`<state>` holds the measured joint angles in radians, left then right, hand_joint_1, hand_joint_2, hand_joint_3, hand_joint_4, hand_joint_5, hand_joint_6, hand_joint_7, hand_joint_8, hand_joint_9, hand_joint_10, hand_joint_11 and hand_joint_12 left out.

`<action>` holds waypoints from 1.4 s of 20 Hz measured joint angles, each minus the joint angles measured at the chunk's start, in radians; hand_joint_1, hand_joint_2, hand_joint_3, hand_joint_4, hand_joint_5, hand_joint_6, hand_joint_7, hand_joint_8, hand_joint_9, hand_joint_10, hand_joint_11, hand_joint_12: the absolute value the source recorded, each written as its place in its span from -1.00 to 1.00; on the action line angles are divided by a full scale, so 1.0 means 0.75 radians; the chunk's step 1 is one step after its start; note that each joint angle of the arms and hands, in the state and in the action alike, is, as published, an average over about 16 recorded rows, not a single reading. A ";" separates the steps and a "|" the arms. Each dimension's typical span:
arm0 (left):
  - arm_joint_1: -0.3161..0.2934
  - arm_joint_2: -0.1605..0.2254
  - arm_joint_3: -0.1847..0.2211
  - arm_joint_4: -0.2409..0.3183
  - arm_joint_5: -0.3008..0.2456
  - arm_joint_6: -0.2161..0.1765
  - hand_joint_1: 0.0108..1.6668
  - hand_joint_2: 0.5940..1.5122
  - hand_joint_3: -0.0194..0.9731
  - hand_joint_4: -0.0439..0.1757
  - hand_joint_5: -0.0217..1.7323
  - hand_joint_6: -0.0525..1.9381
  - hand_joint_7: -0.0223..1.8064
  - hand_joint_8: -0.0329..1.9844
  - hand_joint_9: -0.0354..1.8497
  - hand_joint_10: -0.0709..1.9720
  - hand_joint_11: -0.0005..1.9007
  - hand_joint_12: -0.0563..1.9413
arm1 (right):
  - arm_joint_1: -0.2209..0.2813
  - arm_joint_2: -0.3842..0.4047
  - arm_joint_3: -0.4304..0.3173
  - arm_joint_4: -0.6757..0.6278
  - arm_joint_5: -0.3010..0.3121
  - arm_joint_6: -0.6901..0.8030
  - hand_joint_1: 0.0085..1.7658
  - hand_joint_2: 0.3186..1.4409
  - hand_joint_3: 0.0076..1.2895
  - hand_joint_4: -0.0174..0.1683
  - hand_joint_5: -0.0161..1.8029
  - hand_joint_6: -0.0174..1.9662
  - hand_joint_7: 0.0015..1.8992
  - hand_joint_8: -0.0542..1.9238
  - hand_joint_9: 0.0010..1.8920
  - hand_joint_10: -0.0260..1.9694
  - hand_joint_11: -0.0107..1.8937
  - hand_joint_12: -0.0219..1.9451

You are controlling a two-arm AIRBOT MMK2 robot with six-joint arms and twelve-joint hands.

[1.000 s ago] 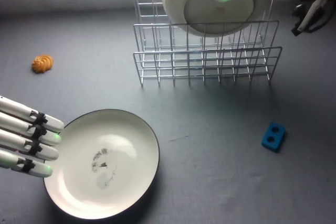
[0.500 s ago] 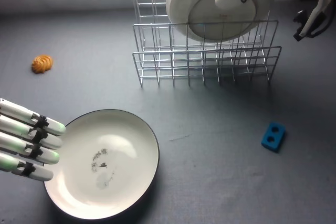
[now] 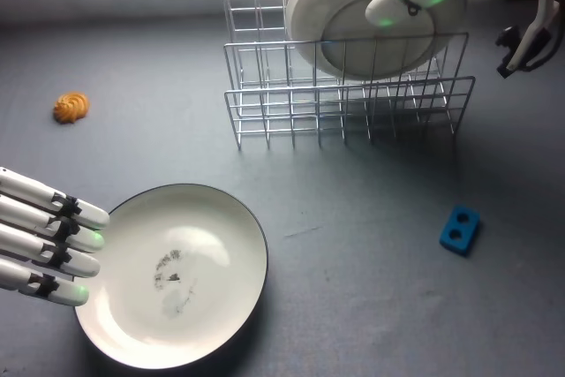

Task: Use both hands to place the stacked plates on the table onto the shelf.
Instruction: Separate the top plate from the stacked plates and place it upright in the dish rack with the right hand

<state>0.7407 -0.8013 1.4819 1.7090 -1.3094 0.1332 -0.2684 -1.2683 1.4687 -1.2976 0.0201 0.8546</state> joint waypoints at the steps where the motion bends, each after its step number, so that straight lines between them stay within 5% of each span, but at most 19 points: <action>1: 0.000 0.000 0.000 -0.001 0.000 0.000 -0.99 0.10 -0.94 -0.60 -0.95 -0.94 -0.95 -0.97 -0.94 -0.92 -0.98 -0.95 | -0.002 0.000 0.000 0.000 0.001 -0.001 0.39 0.21 -0.99 -0.82 0.08 -0.11 0.19 -0.27 0.43 -0.95 0.01 -0.06; 17: 0.000 0.000 -0.001 -0.010 0.002 0.000 -0.99 0.10 -0.94 -0.61 -0.96 -0.94 -0.96 -0.97 -0.94 -0.92 -0.98 -0.95 | -0.016 -0.002 0.007 0.003 0.012 -0.009 0.37 0.23 -0.99 -0.89 0.06 -0.18 0.17 -0.39 0.39 -0.95 -0.02 -0.06; 28: 0.002 0.000 -0.002 -0.010 0.005 0.000 -0.99 0.11 -0.94 -0.61 -0.93 -0.94 -0.94 -0.97 -0.94 -0.92 -0.98 -0.95 | -0.032 -0.004 0.007 0.011 0.023 -0.016 0.34 0.27 -0.99 -0.86 0.05 -0.19 0.14 -0.28 0.37 -0.93 -0.05 -0.06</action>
<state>0.7425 -0.8013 1.4800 1.7012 -1.3053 0.1333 -0.2921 -1.2711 1.4739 -1.2894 0.0376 0.8428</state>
